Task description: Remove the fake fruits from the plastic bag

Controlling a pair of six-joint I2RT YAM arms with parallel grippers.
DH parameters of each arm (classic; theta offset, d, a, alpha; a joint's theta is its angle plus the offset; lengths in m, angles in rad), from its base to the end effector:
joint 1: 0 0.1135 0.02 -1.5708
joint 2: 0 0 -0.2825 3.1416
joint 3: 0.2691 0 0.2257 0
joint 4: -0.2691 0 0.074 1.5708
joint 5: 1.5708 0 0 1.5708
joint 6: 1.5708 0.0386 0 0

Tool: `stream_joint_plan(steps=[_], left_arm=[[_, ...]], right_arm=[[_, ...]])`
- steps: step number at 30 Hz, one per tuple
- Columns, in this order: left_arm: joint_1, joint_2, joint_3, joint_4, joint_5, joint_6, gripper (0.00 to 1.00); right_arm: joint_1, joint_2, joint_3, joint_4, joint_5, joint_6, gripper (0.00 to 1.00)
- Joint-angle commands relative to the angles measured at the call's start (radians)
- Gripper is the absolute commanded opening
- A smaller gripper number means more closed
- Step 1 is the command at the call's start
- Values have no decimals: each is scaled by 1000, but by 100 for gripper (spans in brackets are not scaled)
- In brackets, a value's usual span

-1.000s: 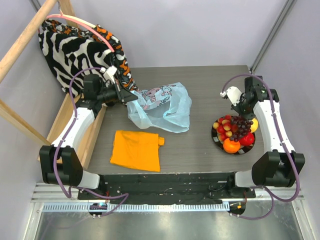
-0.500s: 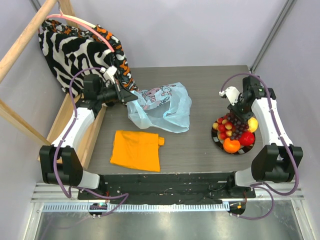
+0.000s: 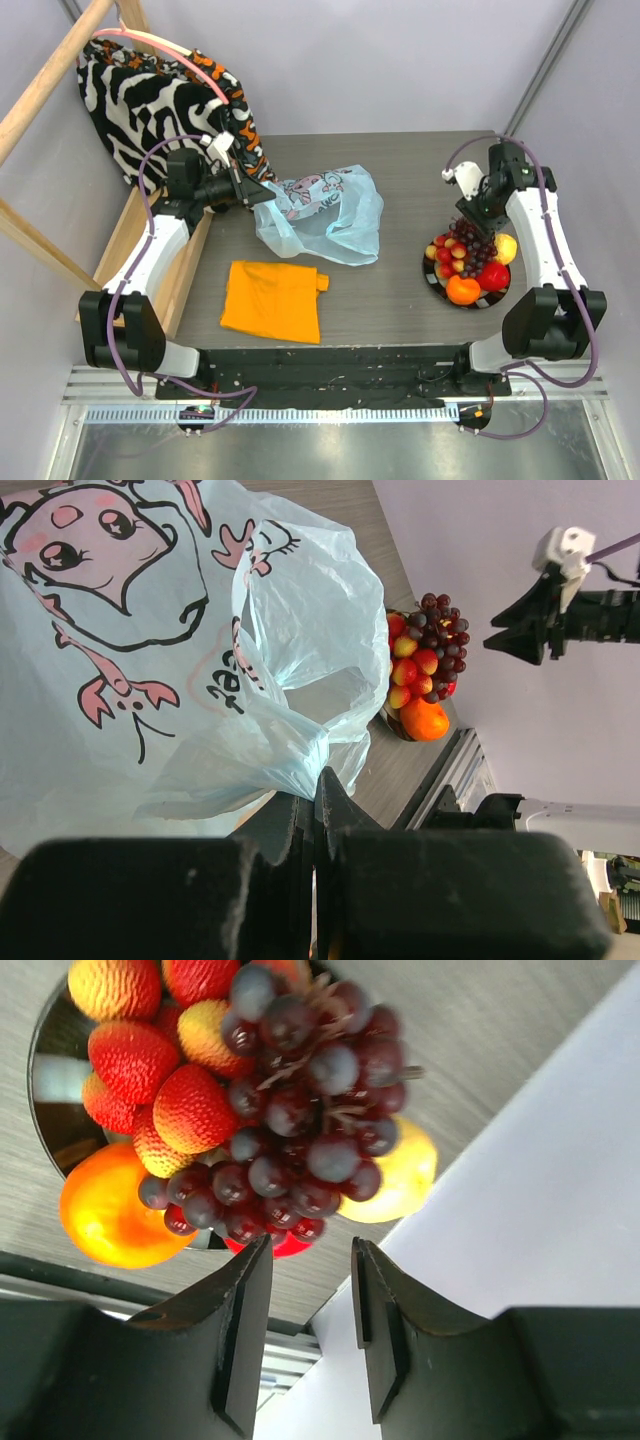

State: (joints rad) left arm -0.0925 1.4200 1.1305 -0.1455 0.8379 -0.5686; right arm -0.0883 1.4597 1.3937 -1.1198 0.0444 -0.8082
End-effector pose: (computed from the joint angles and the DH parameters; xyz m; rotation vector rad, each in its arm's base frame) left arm 0.2898 -0.0557 0.3461 0.0803 2.0688 -1.2513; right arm 0.2509 -0.0239 0.3355 -0.9745 2.6239 -0.2925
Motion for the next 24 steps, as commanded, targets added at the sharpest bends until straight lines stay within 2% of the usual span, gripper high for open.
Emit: stream_joint_plan(steps=[1,2,4,5,6,8,9,13,16,21,24], left_arm=[[-6,-15,0,38,7,10,2],[-6,-13,-1,38,7,9,4],[-6,-10,0,40,7,13,16],[-6,-7,3,40,9,15,27],[-6,-6,5,40,10,18,57],[-6,-9,23,40,29,33,74],[-6,-9,32,28,36,38,99],[-7,-18,129,-72,50,111,100],[-7,-36,202,-190,47,237,100],[-7,-87,339,-431,-12,557,100],[-6,-125,373,-540,-127,726,100]], right_arm=[[-4,-30,157,-28,-21,59,48],[-4,-36,168,-14,-21,76,53],[-4,-70,168,81,-23,187,95],[-4,-81,163,106,-67,222,100],[-2,-100,159,133,-86,253,100],[-1,-114,154,196,-151,345,100],[2,-119,153,230,-175,366,100],[22,-134,134,337,-167,501,100],[33,-130,111,437,-60,588,100],[81,-62,146,506,126,745,100],[117,-6,191,520,135,762,100]])
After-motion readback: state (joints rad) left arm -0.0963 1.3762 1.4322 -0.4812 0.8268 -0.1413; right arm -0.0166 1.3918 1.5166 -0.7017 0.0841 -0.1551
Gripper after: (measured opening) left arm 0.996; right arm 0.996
